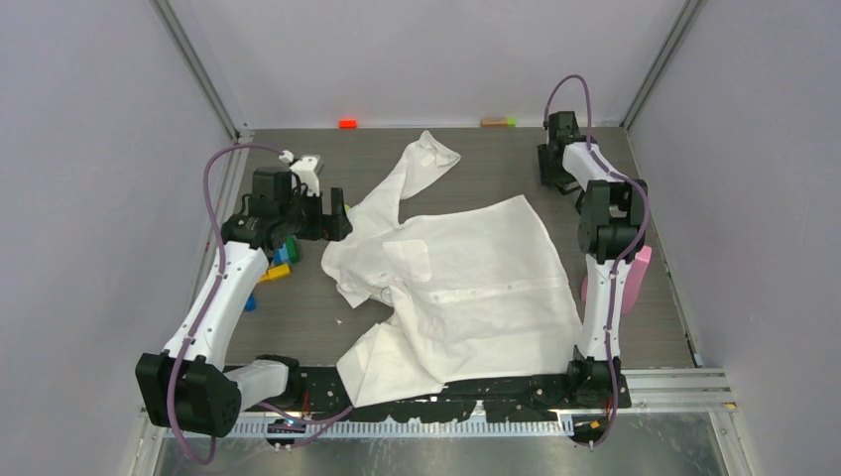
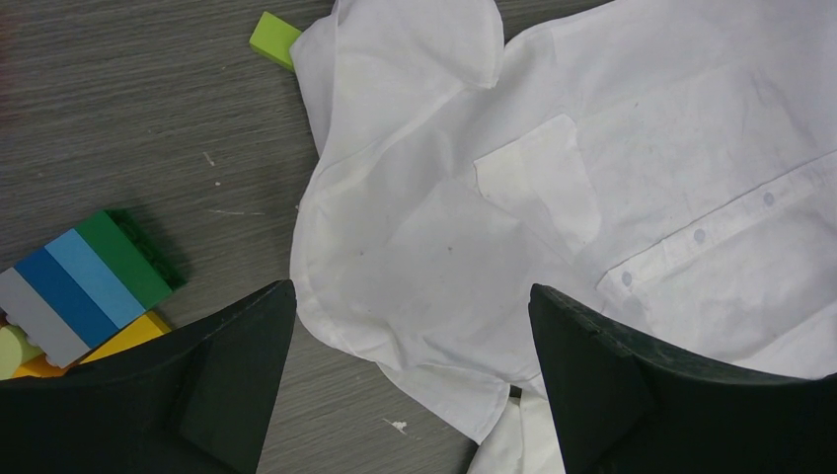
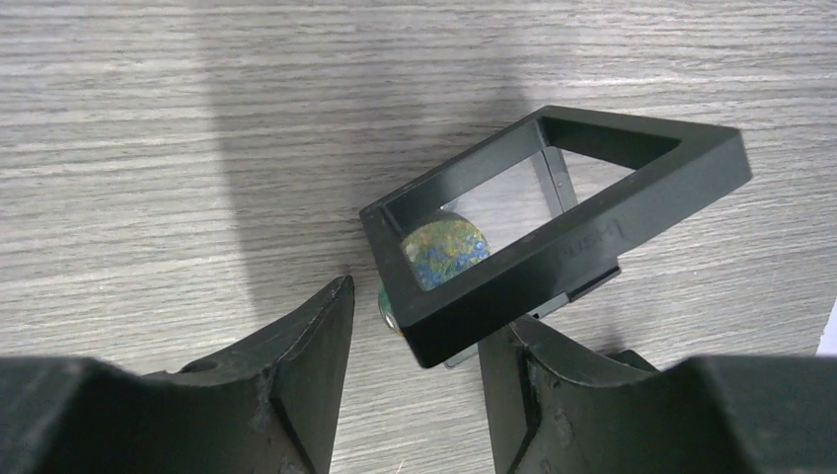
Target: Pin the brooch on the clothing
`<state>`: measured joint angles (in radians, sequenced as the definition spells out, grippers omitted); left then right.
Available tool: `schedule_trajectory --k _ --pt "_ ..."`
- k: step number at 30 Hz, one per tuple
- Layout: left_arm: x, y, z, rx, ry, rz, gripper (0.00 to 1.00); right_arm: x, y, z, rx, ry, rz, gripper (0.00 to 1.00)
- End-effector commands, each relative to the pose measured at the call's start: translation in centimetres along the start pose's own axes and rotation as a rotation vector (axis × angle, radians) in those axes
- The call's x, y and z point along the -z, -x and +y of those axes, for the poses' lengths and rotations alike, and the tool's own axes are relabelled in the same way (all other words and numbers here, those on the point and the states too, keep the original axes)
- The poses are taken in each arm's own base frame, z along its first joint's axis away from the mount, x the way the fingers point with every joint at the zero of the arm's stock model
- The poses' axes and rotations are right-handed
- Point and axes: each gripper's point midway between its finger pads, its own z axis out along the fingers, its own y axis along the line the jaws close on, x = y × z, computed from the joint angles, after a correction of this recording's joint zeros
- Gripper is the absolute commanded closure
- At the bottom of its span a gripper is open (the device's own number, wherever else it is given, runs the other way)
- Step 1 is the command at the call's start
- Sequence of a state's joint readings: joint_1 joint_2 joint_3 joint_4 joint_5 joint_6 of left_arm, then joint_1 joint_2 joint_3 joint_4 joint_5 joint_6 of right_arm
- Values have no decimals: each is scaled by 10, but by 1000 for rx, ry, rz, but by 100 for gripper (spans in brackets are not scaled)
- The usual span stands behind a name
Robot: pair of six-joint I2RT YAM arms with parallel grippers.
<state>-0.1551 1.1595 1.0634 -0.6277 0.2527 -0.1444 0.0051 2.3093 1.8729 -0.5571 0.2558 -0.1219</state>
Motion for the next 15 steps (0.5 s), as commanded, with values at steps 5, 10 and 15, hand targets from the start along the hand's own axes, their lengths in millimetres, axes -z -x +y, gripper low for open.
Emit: schedule_trajectory --k 5,10,15 --pt "2 2 4 -19 13 -11 9 -8 -4 -10 -36 3 23 59" --pt "1 2 3 -20 11 -12 9 -1 2 -14 -49 -9 -2 68" --pt "1 2 3 -20 8 -12 9 16 16 -25 -74 -51 -68 74"
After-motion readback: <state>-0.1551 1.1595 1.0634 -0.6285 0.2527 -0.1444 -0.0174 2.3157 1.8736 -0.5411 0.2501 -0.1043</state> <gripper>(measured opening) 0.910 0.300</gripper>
